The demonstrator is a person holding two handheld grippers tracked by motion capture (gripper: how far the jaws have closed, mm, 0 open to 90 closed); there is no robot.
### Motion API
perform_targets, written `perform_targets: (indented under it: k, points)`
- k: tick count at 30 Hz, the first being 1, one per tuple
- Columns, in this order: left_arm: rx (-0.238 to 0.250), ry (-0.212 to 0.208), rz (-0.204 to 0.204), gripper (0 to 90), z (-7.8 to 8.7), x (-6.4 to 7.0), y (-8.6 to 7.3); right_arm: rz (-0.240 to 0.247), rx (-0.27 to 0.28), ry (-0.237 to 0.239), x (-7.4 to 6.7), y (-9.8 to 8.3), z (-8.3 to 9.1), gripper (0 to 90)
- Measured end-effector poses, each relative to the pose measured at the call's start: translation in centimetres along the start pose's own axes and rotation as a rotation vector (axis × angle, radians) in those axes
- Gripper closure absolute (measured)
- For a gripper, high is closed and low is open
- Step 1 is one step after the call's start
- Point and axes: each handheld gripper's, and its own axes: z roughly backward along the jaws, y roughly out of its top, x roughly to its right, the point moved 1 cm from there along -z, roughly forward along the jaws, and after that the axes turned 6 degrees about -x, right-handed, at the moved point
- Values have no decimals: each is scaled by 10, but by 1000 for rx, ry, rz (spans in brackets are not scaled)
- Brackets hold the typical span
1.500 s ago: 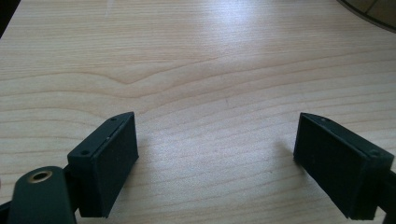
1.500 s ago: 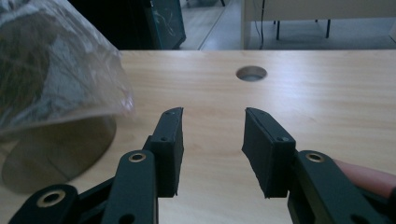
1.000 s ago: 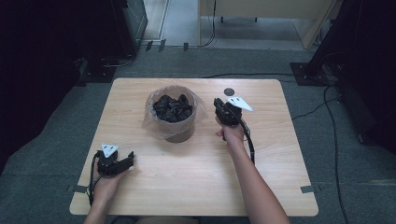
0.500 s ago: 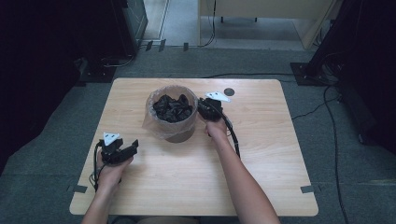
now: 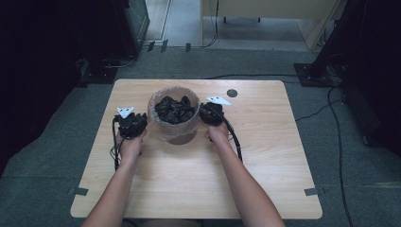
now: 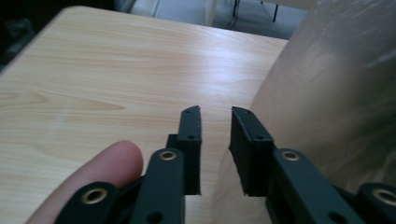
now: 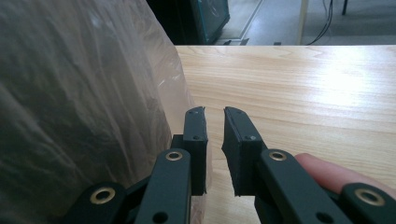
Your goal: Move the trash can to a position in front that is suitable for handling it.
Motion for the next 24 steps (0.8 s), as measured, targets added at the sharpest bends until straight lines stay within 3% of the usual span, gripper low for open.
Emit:
perform_targets:
  k: [5,8,11,14,21,24]
  points:
    - [-32,-108,43,816,-14,11,5,13,-6,22,0,-2,-1,810]
    - [-44,-151,90,887,-18,9,5,38,-8,58,-3,-4,0,844]
    - [-53,-196,80,900,-20,8,4,94,-5,52,-5,-6,3,885]
    - [-54,-207,68,900,-20,8,3,91,-8,71,-4,-8,5,900]
    - [-56,-234,52,900,-16,11,-2,106,0,52,-6,-14,15,900]
    - [-61,-253,33,900,-13,15,-5,90,-5,61,-4,-19,23,900]
